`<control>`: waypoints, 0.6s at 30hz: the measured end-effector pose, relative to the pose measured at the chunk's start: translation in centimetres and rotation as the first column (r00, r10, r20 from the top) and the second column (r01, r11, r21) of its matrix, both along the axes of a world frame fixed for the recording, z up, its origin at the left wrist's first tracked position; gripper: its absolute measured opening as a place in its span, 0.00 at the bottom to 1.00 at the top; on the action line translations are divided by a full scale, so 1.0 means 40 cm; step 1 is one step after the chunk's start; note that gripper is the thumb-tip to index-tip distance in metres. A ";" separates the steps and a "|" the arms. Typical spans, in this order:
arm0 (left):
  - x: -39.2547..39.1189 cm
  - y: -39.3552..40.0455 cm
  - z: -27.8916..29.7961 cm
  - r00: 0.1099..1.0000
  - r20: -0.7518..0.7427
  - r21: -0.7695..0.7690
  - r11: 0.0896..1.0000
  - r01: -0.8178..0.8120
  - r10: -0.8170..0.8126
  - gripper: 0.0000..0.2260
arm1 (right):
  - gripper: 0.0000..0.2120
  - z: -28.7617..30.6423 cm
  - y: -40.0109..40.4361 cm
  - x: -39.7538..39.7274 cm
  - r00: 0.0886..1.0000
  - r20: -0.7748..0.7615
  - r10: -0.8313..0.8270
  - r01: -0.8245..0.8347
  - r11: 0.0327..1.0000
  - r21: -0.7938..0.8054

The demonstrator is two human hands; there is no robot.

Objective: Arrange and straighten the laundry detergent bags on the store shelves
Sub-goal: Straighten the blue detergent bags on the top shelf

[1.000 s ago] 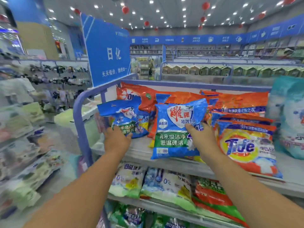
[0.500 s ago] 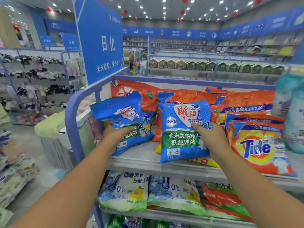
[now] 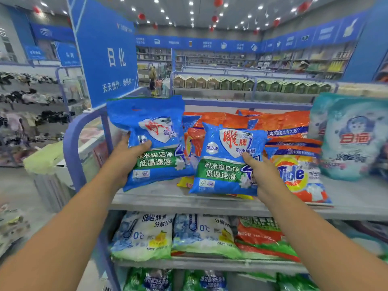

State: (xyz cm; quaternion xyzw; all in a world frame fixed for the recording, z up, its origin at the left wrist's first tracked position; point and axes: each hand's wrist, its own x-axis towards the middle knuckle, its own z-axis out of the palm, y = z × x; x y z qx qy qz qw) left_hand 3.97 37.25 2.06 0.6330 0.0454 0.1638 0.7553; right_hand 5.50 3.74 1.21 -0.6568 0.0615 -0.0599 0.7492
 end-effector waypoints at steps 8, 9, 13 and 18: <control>-0.127 -0.337 0.033 0.979 -0.109 0.105 0.977 0.184 -0.173 0.47 | 0.11 0.045 -0.311 -0.158 0.991 0.116 -0.072 0.067 0.997 0.043; -0.143 -0.391 0.036 0.975 -0.115 0.116 0.973 0.201 -0.188 0.44 | 0.11 0.046 -0.365 -0.181 0.987 0.126 -0.097 0.090 0.994 0.057; -0.208 -0.634 0.043 0.957 -0.132 0.147 0.950 0.276 -0.258 0.37 | 0.14 0.033 -0.597 -0.279 0.972 0.112 -0.207 0.202 0.978 0.053; -0.256 -0.947 0.031 0.913 -0.124 0.129 0.906 0.402 -0.388 0.10 | 0.06 0.023 -0.889 -0.405 0.934 0.127 -0.334 0.331 0.942 0.049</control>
